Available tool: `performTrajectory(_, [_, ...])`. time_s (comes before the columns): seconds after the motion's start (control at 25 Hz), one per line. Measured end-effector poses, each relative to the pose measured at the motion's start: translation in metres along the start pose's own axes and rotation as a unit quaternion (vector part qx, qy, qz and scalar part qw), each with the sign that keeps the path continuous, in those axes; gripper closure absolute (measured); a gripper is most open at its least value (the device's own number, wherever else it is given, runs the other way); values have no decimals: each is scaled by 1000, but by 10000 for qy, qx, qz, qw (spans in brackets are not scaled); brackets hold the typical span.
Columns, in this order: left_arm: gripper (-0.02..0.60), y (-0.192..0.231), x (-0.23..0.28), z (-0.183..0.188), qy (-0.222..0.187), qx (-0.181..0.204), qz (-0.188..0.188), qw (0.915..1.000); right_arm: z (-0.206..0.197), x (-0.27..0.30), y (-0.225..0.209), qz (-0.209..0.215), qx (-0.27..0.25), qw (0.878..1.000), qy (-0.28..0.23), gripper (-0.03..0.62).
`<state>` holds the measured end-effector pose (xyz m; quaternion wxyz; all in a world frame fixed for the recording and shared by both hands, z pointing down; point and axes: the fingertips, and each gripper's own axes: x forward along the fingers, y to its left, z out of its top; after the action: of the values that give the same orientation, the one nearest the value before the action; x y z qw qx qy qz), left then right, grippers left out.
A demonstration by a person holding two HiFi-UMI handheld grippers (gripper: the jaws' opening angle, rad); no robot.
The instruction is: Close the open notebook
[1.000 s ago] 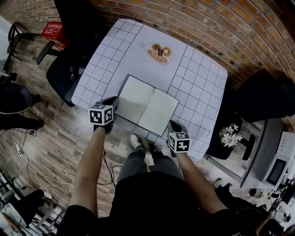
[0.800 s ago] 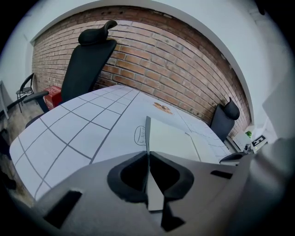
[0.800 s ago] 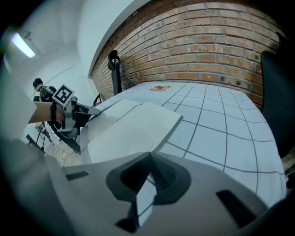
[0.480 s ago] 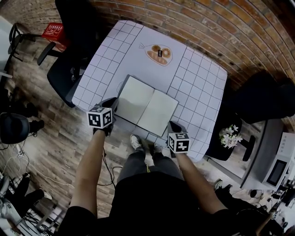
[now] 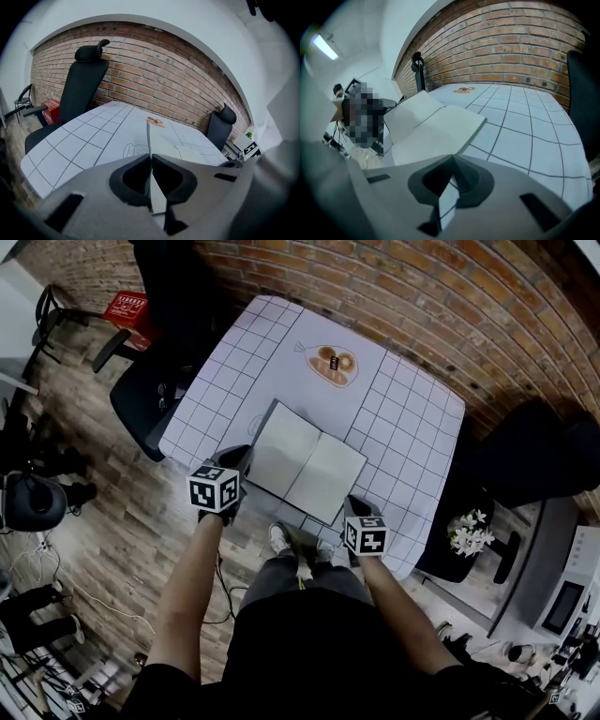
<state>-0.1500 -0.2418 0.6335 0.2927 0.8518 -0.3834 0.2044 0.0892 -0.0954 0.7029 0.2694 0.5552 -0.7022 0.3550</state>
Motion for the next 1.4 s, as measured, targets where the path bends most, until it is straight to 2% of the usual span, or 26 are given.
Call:
performTrajectory(0.48, [552,-53,-18,19,-305,425,6,9986,-1,-2,0,250,-144,9996,-1,581])
performTrajectory(0.68, [552,-77,-23,23,-417,1029,180,9937,1,1,2,394,-196,9990,-41,582])
performTrajectory(0.84, [552,-100,-24,23,-482,1285,175,9904,1,0,1,458,-218,9987,-13,580])
performTrajectory(1.4, [551,-143,-20,9,-617,1388,140,9883,2,0,2,668,-306,9973,44,580])
